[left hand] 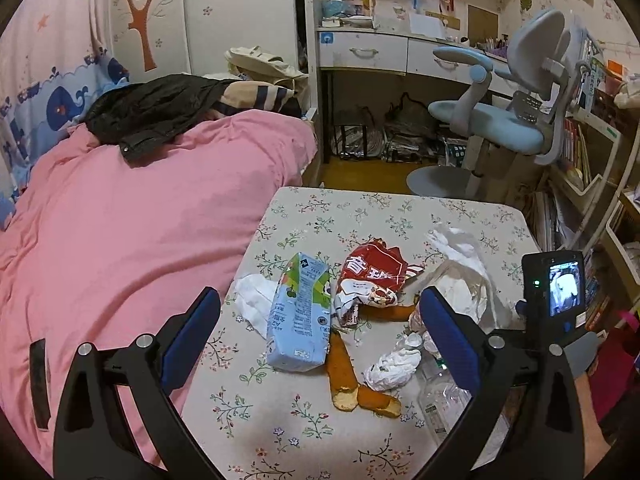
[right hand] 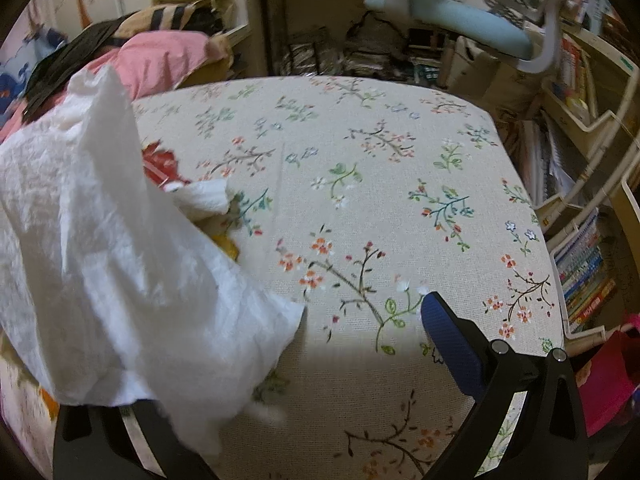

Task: Collect trash
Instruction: 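Move the right tool over the table toward the clear plastic bottle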

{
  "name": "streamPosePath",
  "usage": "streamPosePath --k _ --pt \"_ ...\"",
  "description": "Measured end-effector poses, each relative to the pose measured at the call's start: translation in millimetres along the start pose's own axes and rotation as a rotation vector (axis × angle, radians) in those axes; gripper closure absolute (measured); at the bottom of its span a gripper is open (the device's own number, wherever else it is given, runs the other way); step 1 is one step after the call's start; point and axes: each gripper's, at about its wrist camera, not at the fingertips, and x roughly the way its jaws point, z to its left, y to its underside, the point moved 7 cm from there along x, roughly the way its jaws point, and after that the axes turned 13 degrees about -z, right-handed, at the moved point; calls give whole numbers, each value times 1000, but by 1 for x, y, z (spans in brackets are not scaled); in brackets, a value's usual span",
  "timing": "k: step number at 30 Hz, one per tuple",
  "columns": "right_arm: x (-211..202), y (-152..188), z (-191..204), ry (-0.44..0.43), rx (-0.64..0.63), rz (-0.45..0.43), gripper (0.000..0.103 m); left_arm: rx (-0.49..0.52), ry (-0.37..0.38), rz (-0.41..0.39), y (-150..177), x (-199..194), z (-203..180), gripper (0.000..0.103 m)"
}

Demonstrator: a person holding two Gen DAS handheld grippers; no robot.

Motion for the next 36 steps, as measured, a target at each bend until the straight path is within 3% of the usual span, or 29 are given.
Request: streamPosePath --k 8,17,36 --pt "-84 -41 -2 88 -92 -207 6 -14 7 -14 0 -8 0 7" --pt "-156 -69 -10 118 -32 -341 6 -15 10 -29 -1 -15 -1 7" --pt "-171 -65 13 60 -61 -374 6 22 -37 -31 0 -6 4 7"
